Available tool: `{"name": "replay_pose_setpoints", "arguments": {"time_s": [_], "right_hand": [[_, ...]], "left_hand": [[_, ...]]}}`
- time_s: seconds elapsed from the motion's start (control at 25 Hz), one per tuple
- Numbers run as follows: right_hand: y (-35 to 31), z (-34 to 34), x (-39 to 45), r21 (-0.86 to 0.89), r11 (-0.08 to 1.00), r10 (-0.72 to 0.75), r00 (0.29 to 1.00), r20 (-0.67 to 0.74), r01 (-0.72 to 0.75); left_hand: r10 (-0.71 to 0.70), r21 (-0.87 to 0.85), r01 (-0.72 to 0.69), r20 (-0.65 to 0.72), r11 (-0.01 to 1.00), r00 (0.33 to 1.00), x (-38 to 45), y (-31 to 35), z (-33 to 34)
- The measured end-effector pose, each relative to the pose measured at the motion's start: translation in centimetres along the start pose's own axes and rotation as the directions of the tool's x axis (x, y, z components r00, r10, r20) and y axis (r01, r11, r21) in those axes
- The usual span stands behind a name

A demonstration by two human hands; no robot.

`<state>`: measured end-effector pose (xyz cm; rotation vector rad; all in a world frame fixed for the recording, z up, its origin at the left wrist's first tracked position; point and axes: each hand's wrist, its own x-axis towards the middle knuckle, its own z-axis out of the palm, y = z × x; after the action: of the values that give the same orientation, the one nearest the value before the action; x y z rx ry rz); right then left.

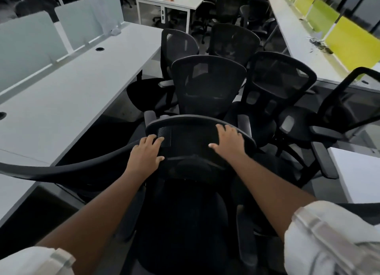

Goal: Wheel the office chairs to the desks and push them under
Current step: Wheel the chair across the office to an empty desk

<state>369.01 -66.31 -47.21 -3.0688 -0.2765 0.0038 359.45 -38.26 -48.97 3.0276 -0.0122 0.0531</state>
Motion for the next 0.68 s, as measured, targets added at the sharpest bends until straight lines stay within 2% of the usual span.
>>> {"name": "replay_pose_setpoints", "arguments": {"time_s": [0.2,0.36,0.56,0.68], "right_hand": [[6.2,1.1,2.8,-0.042,0.983,0.179,0.983,0.038,-0.177],[11.6,3.1,3.6,-0.043,0.970,0.242,0.959,0.150,-0.238],[16.0,5.6,5.5,0.247,0.945,0.133,0.944,0.303,-0.212],[17.8,7.0,5.5,0.334,0.932,0.061,0.967,0.247,-0.144]], "left_hand": [[0.000,-0.030,0.003,0.080,1.000,0.997,3.3,2.9,2.2],[-0.008,-0.052,0.015,0.144,0.999,0.990,4.8,7.2,4.0],[-0.090,-0.168,0.126,0.207,0.978,0.974,5.6,14.2,6.0],[-0.192,-0.277,0.258,0.244,0.926,0.951,5.8,18.2,7.2]]}}
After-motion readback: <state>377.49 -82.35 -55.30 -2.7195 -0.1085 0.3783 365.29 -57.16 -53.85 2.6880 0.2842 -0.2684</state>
